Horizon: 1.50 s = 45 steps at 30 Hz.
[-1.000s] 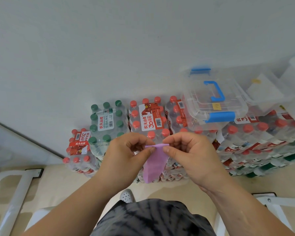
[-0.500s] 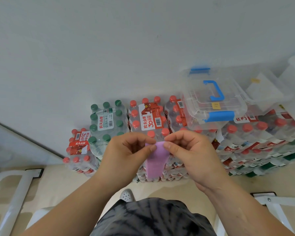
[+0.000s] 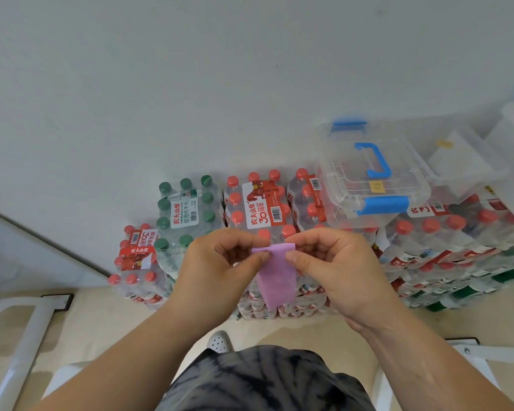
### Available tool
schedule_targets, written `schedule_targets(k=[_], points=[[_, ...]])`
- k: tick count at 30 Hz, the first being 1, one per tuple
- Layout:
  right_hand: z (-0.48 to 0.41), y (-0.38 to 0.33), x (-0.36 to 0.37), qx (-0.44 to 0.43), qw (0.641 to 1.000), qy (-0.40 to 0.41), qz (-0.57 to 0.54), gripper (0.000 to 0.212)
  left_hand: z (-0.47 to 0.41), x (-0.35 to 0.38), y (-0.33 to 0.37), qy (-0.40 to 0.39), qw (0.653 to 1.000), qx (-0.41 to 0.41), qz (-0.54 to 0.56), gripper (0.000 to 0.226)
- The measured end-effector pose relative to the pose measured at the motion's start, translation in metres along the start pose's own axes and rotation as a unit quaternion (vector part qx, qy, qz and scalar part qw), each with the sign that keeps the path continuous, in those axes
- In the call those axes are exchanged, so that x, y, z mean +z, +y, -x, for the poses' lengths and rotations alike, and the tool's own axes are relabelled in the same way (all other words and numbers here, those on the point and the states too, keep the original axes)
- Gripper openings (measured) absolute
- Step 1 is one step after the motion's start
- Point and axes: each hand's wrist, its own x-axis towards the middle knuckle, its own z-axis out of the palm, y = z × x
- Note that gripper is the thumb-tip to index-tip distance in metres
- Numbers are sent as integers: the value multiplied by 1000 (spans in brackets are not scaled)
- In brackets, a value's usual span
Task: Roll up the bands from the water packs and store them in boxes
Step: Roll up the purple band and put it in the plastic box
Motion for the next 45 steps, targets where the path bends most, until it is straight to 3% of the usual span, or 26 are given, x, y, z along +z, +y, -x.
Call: schedule_targets(k=[7,14,21,33,37,42,45], points=[[-5,1,-1,-9,1000,-18,11,10,-6,-4,2,-41,998,-2,39,13],[-8,2,-1,-23,999,-44,-19,46,-8,0,4,-25,985,-58,161,24],[-9,-1,-4,-56,998,-27,8,42,-11,6,6,-13,961,-108,253,18],[-11,5,-6,-48,998,-29,23,20,-16,0,11,-62,996,-40,47,12],[-11,4,-6,-46,998,-33,2,18,-18,-2,12,-79,995,-38,51,12],[-12,5,-5,-76,997,-29,-14,32,-16,3,9,-40,992,-40,116,21],[-11,2,-4,-80,997,-11,-8,31,-15,5,6,-26,994,-29,99,21]])
